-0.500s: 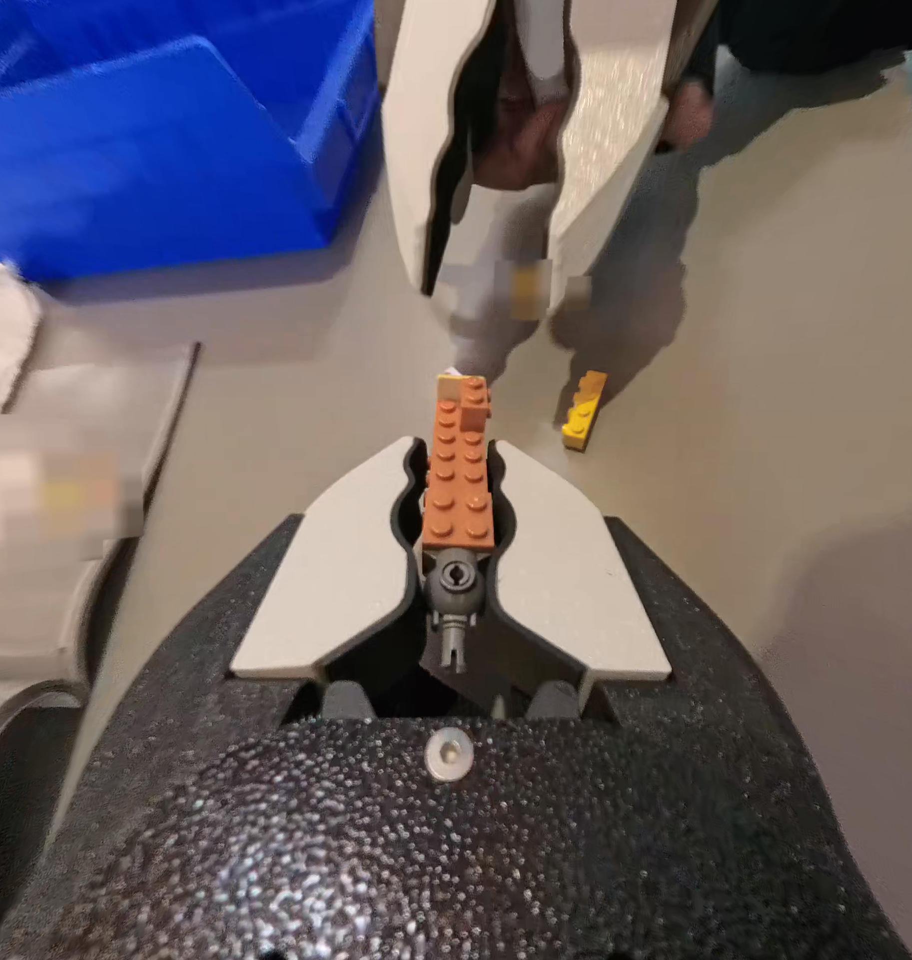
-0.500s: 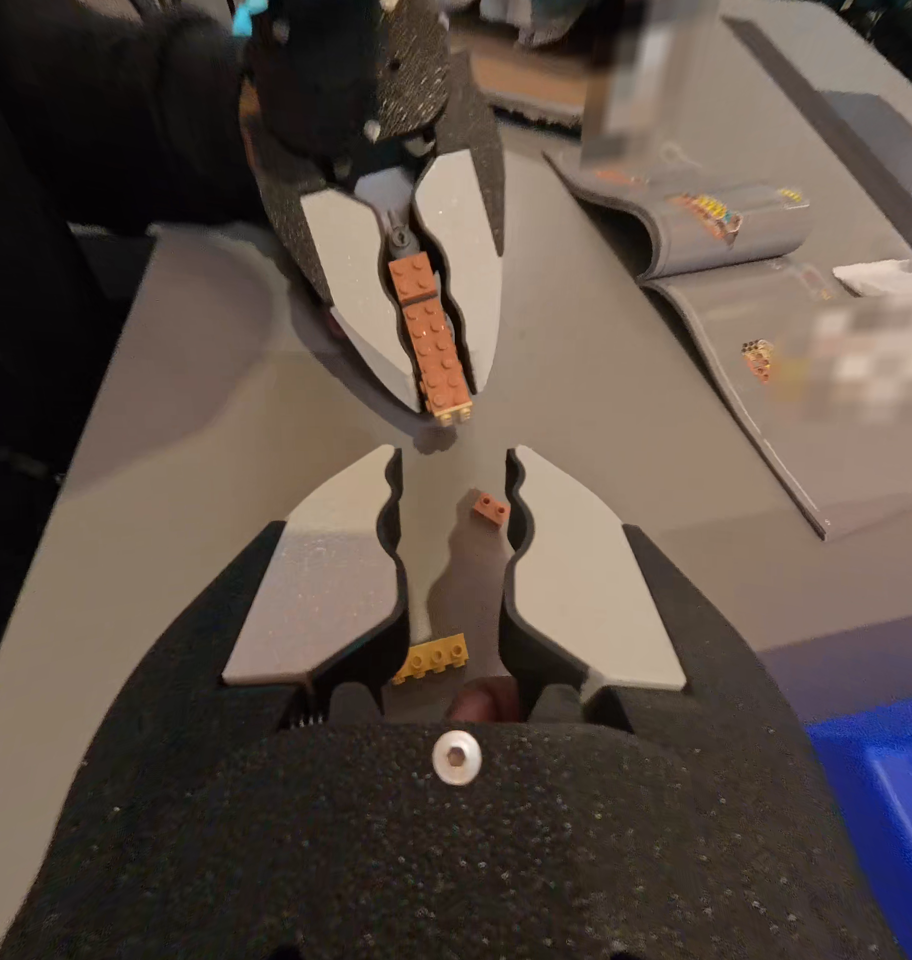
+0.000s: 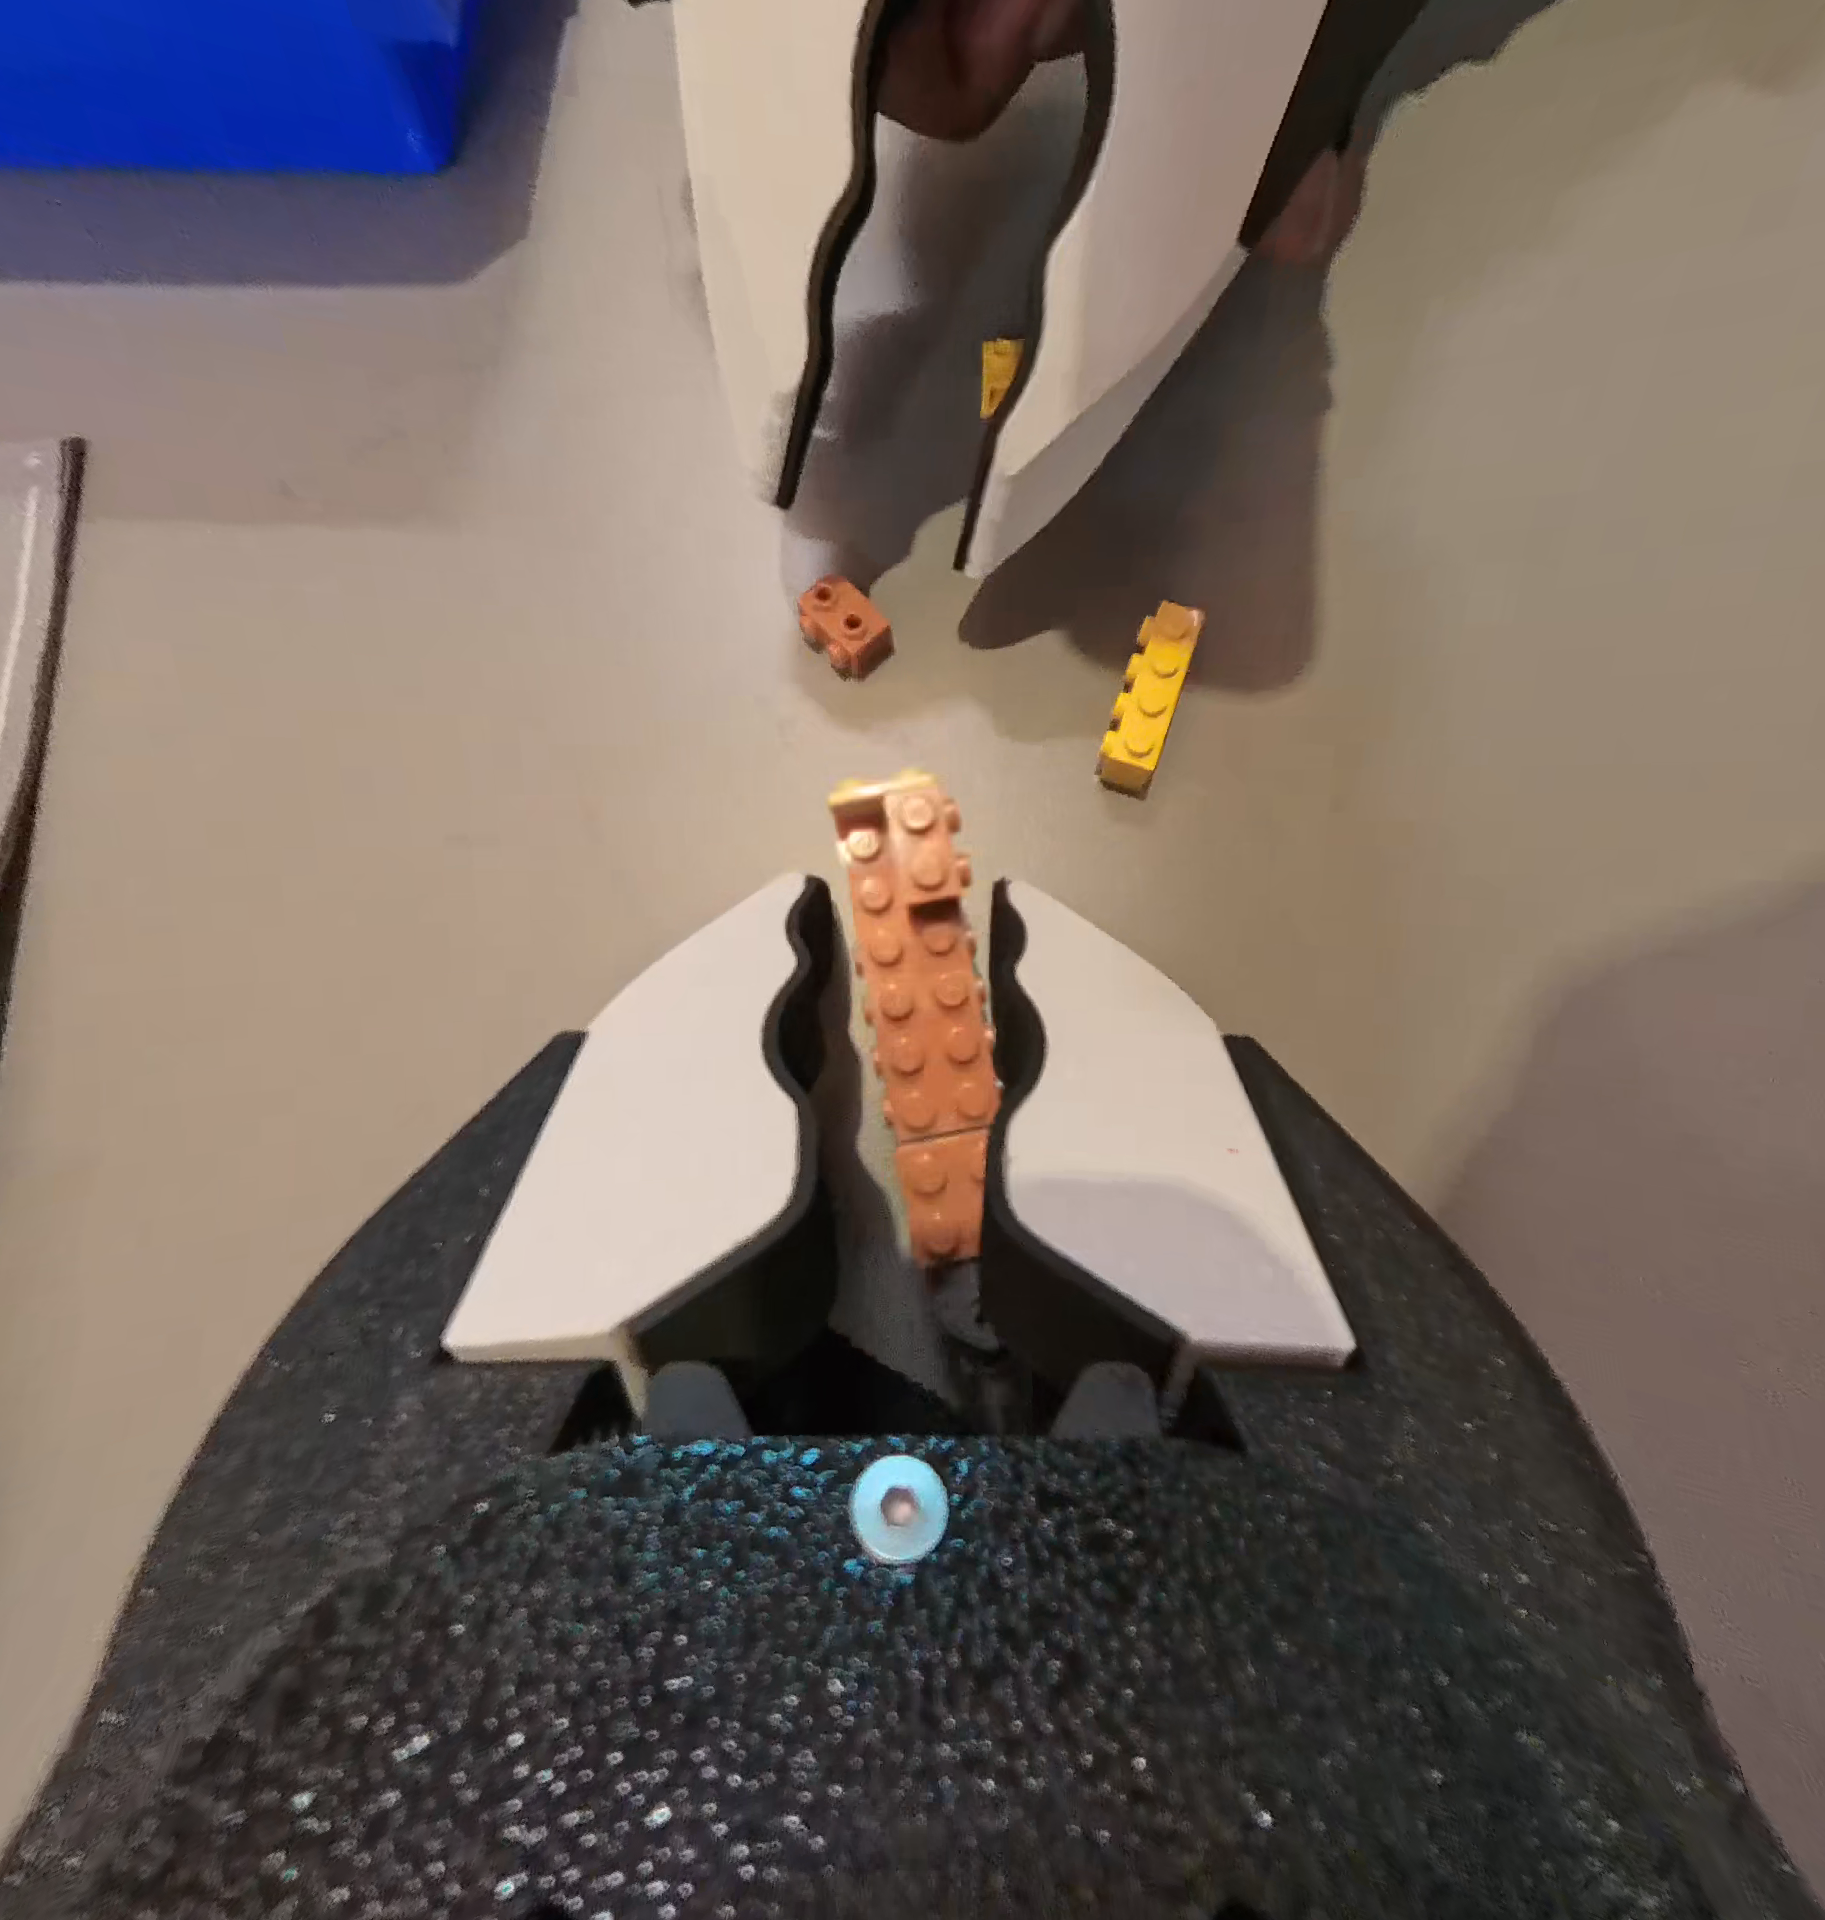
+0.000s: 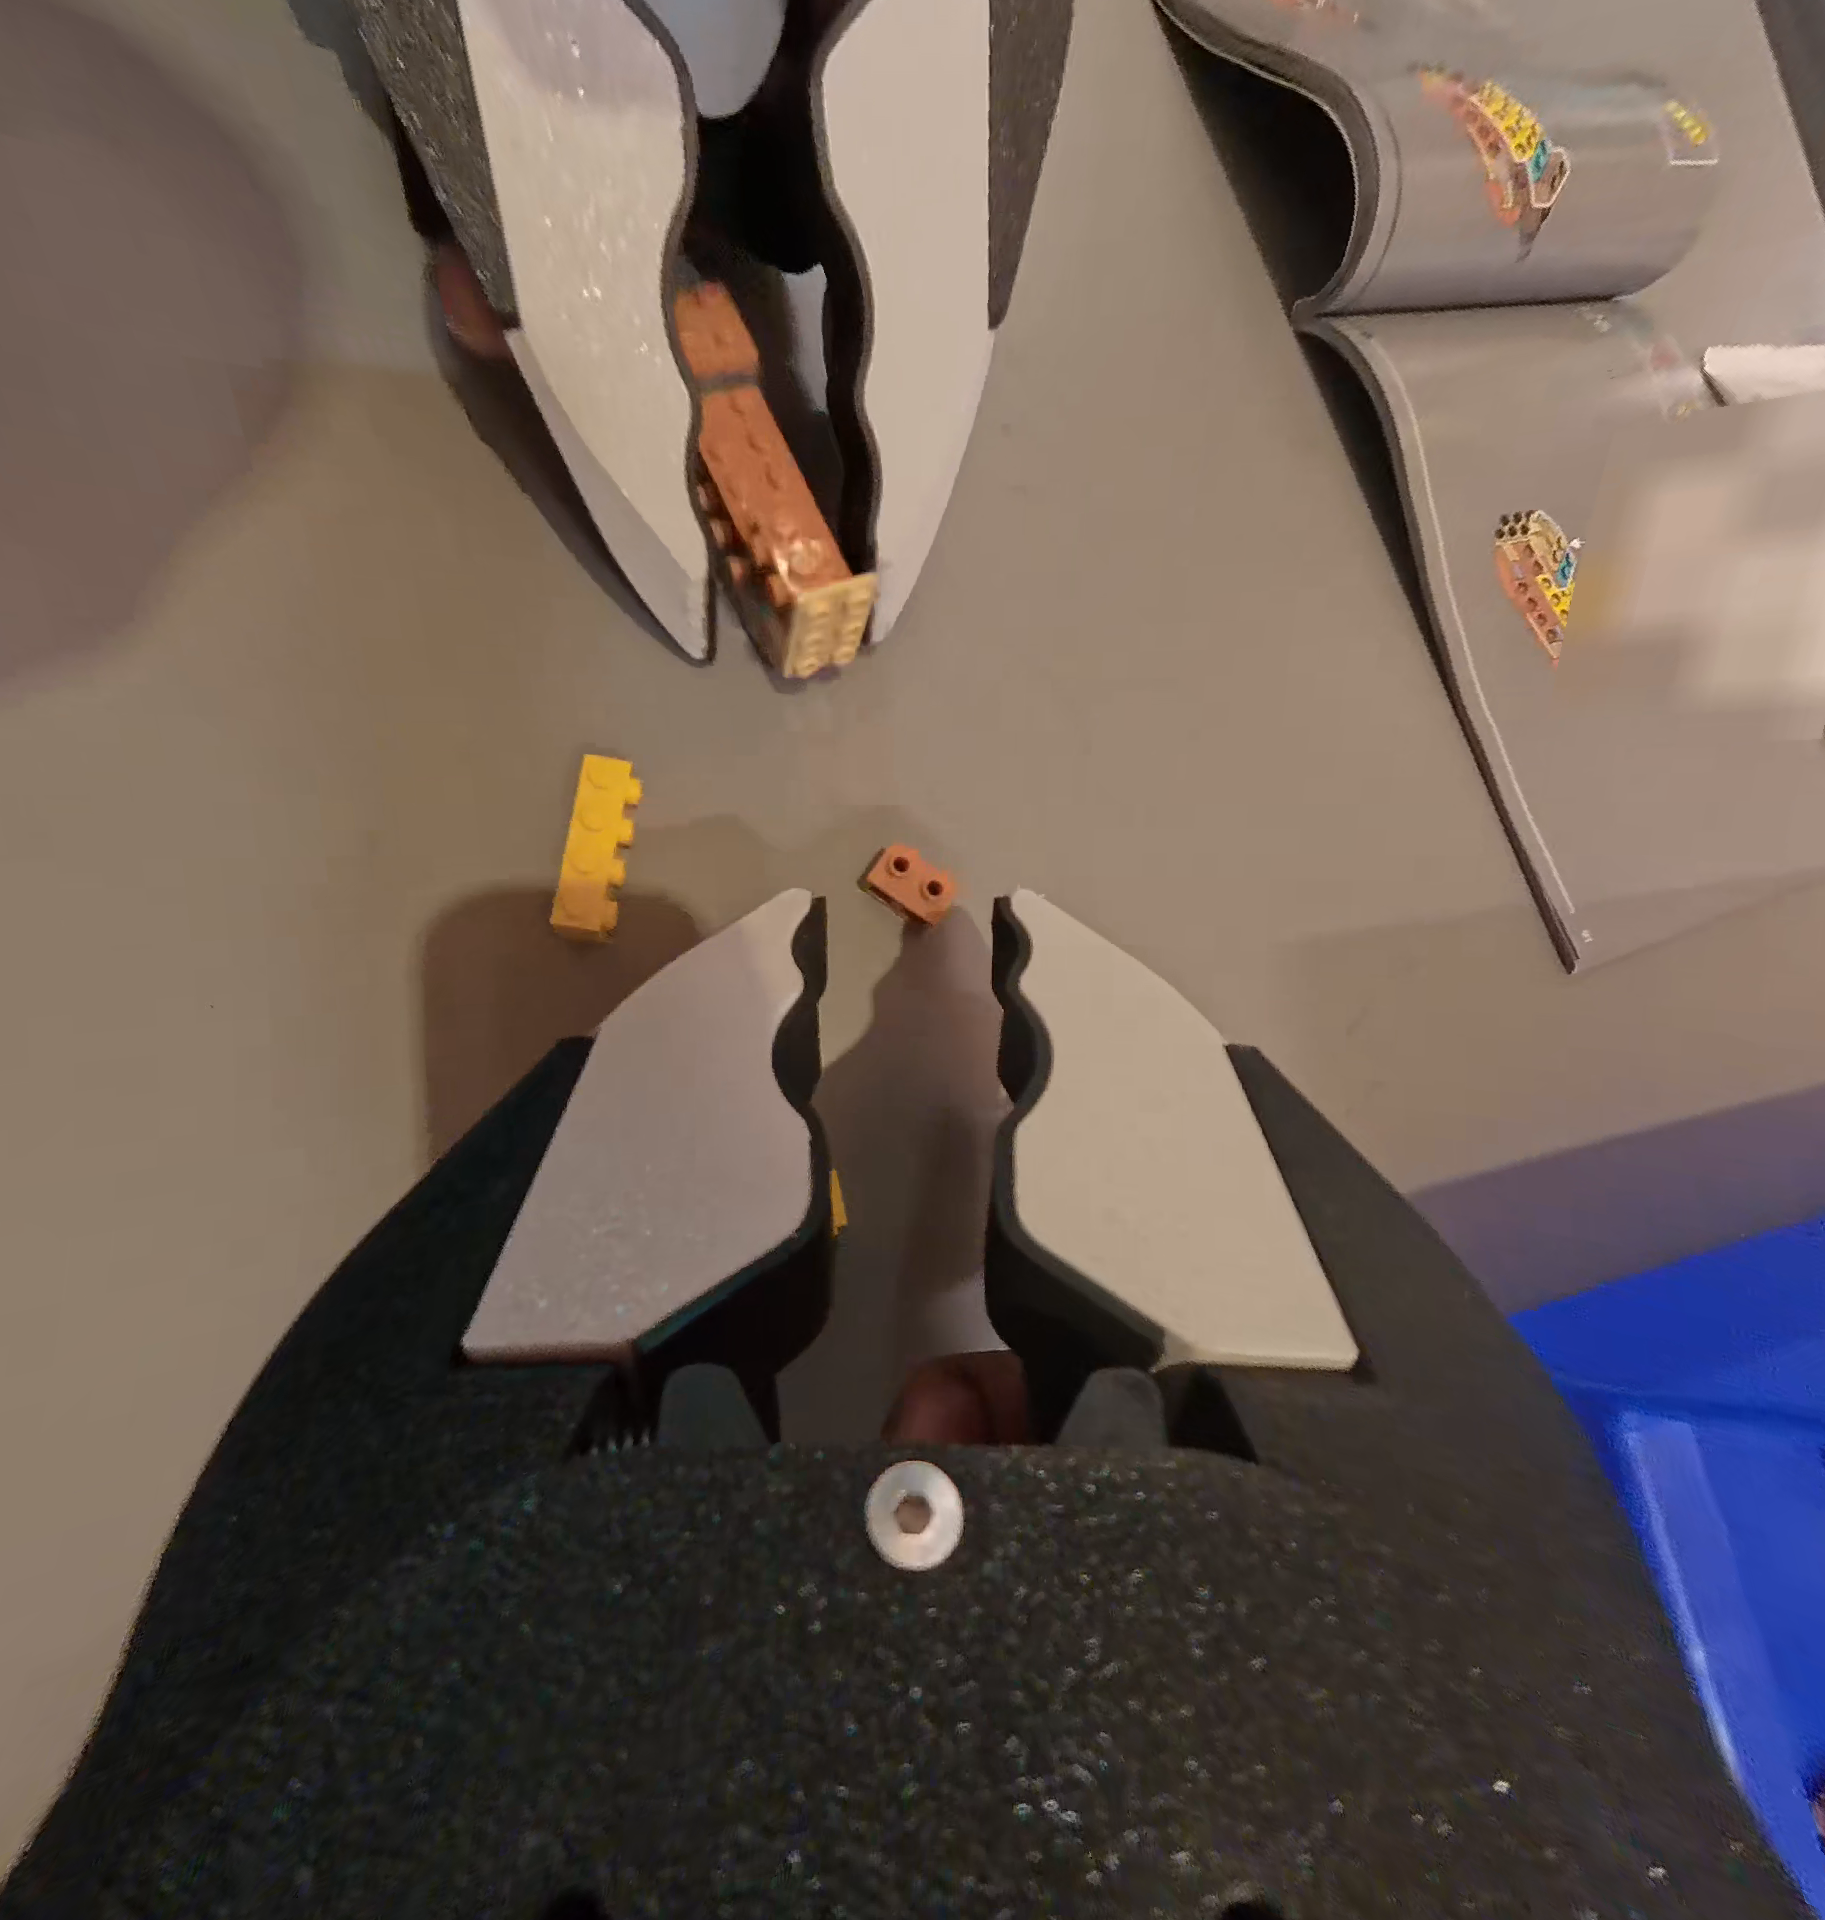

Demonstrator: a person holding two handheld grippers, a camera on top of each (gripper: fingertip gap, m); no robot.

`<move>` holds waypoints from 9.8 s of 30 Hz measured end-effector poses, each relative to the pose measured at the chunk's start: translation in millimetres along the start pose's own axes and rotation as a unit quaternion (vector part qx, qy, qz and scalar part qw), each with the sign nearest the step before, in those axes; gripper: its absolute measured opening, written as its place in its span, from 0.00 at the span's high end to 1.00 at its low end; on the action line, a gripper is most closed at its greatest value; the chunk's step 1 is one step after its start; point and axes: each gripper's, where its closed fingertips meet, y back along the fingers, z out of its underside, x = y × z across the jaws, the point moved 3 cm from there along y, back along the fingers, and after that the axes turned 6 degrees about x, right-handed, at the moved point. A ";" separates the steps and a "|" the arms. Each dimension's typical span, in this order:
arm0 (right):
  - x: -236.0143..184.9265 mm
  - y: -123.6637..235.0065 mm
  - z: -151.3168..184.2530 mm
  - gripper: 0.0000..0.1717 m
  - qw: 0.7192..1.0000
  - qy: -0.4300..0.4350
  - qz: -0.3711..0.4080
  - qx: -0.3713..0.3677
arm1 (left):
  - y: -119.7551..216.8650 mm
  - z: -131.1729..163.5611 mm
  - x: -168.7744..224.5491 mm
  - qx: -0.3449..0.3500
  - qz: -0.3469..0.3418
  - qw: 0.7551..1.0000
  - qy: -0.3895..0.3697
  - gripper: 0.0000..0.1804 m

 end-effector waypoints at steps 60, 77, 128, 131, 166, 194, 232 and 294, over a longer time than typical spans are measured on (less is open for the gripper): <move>14.5 -3.2 -93.5 0.84 0.888 -0.204 -0.292 0.290 | 67.7 -55.6 -6.3 0.295 -0.012 0.925 -0.238 0.94; 17.6 -21.6 -76.2 0.82 0.898 -0.388 -0.143 0.147 | 51.6 -43.9 -22.7 0.094 -0.165 0.938 -0.289 0.94; 6.3 -10.5 -78.3 0.92 0.851 -0.393 -0.287 0.197 | 57.2 -43.7 -7.8 0.192 -0.089 0.945 -0.250 0.86; 3.9 -10.7 -77.5 0.92 0.849 -0.388 -0.301 0.196 | 57.4 -43.2 -6.7 0.199 -0.075 0.948 -0.238 0.91; -16.1 -48.6 -36.7 0.89 0.990 -0.040 -0.129 0.034 | 32.2 -9.2 -11.1 0.017 0.077 0.992 0.096 0.95; -25.9 -48.8 -39.9 0.89 0.994 -0.006 -0.108 0.034 | 32.3 -6.2 -3.1 0.002 0.166 0.980 0.112 0.95; -24.8 -48.9 -38.5 0.88 0.994 -0.011 -0.108 0.029 | 28.4 -5.7 3.6 -0.012 0.156 0.985 0.069 0.88; 7.2 -21.3 -34.1 0.77 0.980 0.175 0.007 0.099 | 41.3 14.7 -3.1 -0.022 0.097 0.990 -0.102 0.89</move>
